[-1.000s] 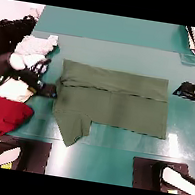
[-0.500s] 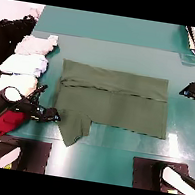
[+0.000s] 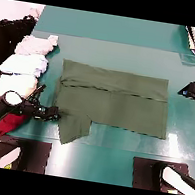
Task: Fold the shirts.
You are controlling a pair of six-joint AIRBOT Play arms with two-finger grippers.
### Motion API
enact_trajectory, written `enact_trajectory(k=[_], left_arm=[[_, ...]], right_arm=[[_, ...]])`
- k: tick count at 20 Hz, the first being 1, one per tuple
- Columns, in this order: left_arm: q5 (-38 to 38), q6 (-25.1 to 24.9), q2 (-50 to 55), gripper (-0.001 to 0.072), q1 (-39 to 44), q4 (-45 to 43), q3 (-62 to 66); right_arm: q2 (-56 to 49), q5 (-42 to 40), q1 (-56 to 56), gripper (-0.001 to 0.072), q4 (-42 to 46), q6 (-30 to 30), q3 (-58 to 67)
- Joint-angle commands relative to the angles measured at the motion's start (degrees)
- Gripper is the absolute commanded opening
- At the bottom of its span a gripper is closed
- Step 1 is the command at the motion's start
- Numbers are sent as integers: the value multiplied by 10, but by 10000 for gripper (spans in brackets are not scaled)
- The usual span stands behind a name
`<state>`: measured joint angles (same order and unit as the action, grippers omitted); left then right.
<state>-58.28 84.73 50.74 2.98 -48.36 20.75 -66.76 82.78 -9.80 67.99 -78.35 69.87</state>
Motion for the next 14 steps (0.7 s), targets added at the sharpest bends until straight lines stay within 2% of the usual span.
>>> enact_trajectory(k=[1,5,9,11,14], left_arm=[[-18,-16,-2,22,0,9,31],[-37,-29,-2,22,0,9,89],[-35,-38,-2,22,0,8,100],[-35,-38,-2,22,0,8,100],[-33,-38,-2,22,0,8,100]], right_arm=[[24,16,-27,387,13,0,-50],[89,19,-114,391,97,0,-218],[99,-3,-193,390,63,20,-356],[99,-33,-202,388,20,37,-390],[99,-59,-185,387,14,37,-407]])
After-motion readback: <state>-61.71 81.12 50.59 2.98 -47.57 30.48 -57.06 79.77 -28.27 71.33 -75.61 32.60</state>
